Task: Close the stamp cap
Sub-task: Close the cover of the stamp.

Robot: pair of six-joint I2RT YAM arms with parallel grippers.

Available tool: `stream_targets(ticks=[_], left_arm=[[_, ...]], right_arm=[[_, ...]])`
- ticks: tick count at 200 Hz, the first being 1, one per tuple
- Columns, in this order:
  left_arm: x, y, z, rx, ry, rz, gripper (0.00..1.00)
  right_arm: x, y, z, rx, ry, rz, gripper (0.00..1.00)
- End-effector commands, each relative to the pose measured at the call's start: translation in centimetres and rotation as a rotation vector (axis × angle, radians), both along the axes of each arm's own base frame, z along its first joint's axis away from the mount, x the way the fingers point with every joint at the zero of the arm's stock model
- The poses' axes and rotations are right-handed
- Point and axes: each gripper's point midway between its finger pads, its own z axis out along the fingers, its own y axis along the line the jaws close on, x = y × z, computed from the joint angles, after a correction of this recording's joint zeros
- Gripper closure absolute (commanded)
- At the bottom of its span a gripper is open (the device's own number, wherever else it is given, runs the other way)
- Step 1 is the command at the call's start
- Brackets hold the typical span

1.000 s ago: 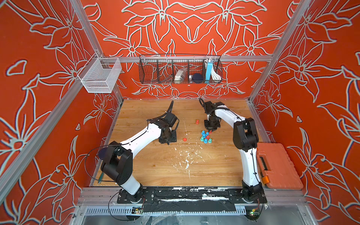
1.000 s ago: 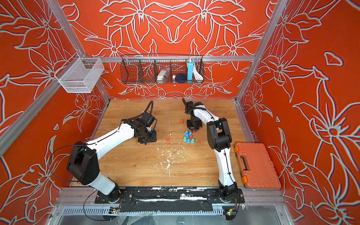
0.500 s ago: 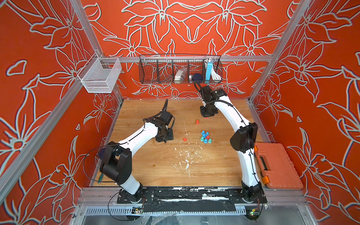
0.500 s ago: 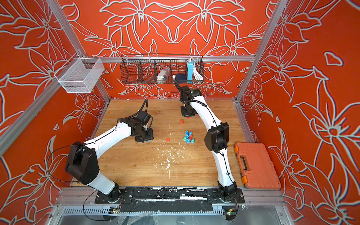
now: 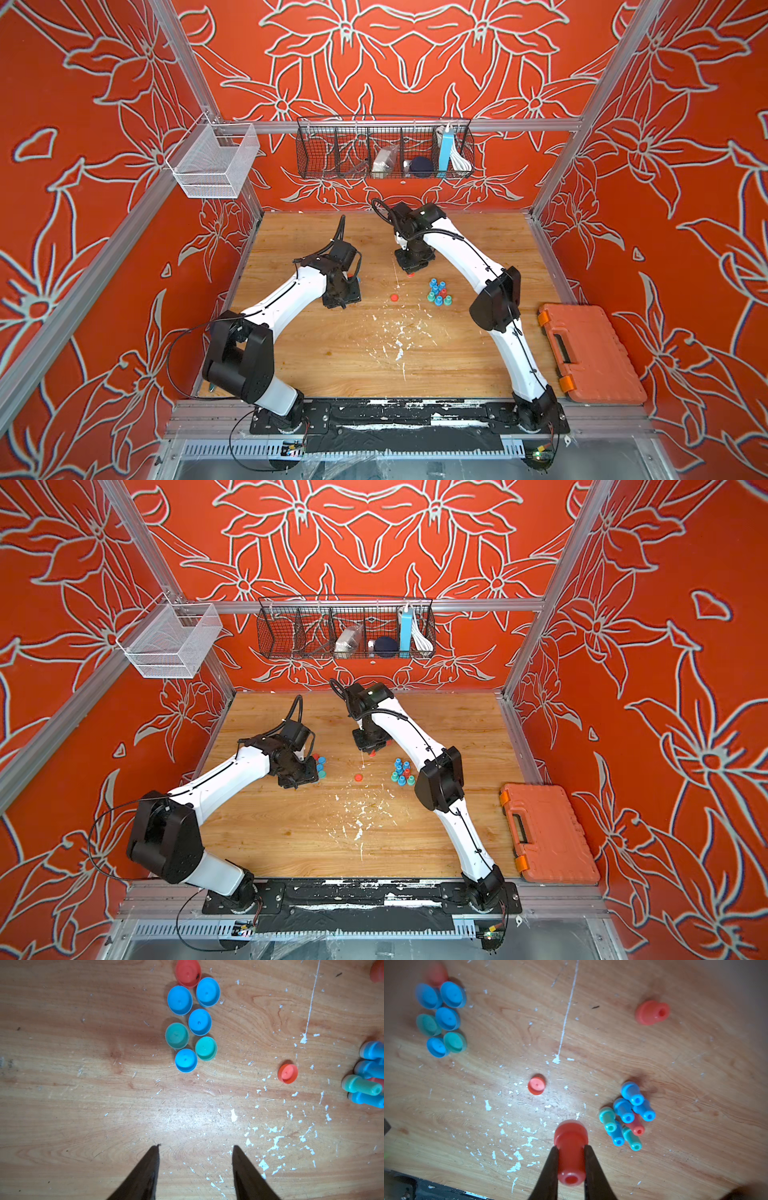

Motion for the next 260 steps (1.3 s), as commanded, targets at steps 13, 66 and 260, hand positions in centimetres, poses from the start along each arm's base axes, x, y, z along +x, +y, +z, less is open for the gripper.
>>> stream_targets(ticks=[13,66,260], left_arm=[[-0.6,0.4,0.2,-0.003,-0.008,0.005,0.43],[-1.1,0.7,0.0,0.005,-0.005,0.012,0.43],[-1.9,1.2,-0.2,0.012,0.001,0.024,0.44]], right_arm=[[-1.7,1.1,-2.3,-0.037,0.08,0.018,0.88],[-2.3,2.8,-4.2,-0.034,0.096,0.019,0.89],[-2.8,3.8,-9.5,-0.088,0.128,0.0,0.91]])
